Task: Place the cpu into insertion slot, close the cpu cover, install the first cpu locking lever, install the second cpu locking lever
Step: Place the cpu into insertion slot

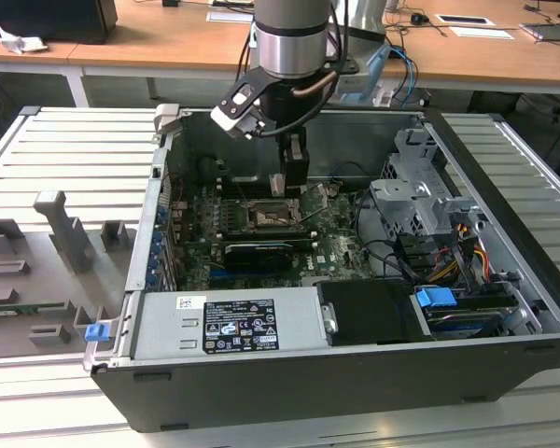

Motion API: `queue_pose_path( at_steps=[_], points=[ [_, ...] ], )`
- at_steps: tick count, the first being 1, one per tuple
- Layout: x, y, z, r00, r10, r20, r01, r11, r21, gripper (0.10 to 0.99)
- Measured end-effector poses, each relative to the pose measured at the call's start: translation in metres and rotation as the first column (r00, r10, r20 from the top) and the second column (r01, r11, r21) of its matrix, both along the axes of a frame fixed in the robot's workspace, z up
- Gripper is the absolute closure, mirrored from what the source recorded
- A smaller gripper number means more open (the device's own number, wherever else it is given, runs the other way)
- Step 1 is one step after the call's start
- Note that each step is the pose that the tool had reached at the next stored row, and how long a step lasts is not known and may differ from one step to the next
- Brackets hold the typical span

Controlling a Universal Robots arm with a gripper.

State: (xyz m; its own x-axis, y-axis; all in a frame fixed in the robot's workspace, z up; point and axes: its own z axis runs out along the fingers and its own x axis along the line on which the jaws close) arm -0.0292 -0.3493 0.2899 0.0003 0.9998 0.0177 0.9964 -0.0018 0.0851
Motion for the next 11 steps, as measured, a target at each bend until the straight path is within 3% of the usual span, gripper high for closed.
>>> queue_pose_path(
  at_steps=[11],
  points=[
    [0.0000, 0.0000, -0.0068, 0.9998, -0.018, 0.0000, 0.018, 0.9998, 0.000, 0.553]
  ],
)
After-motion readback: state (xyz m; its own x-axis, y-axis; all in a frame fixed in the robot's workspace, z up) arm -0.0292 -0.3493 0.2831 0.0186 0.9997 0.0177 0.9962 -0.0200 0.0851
